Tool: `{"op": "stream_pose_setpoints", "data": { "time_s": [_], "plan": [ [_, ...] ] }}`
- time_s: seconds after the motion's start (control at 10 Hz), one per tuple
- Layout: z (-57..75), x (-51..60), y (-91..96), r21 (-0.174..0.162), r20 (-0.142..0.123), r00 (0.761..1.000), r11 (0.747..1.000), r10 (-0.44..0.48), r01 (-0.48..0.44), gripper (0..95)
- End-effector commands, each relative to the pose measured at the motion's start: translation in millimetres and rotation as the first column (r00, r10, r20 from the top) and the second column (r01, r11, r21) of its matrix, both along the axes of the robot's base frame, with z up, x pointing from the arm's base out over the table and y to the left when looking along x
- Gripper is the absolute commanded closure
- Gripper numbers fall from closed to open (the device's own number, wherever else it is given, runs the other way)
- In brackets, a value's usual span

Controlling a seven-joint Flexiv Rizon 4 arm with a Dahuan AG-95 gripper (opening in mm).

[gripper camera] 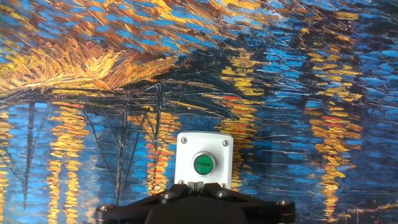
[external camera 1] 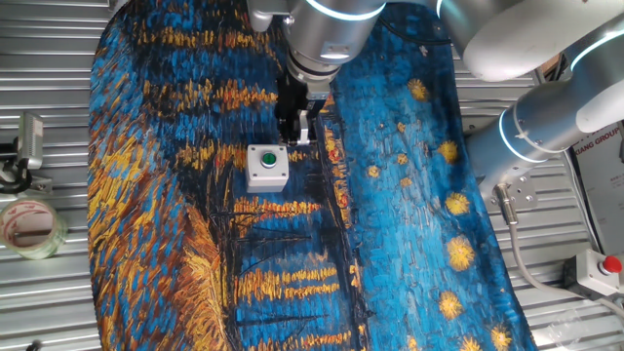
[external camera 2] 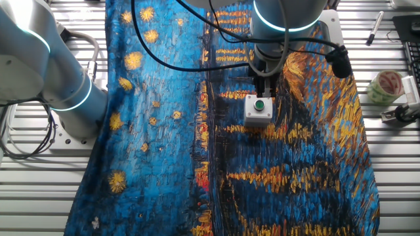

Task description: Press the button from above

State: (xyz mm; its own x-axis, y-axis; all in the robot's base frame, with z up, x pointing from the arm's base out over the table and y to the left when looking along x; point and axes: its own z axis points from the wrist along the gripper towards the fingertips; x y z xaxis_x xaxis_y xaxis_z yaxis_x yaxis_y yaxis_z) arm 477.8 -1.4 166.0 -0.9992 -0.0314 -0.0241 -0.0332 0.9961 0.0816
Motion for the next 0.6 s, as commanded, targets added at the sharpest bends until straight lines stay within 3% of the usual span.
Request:
{"op": "stream_pose_setpoints", "data": {
  "time_s": [0.1, 0.6],
  "plan": [
    [-0.3, 0.1, 0.4, 0.001, -0.001, 1.000, 1.000, 0.000, 0.000, 95.0],
    [-0.3, 0.1, 0.4, 0.009, 0.000, 1.000, 1.000, 0.001, -0.001, 95.0]
  ]
}}
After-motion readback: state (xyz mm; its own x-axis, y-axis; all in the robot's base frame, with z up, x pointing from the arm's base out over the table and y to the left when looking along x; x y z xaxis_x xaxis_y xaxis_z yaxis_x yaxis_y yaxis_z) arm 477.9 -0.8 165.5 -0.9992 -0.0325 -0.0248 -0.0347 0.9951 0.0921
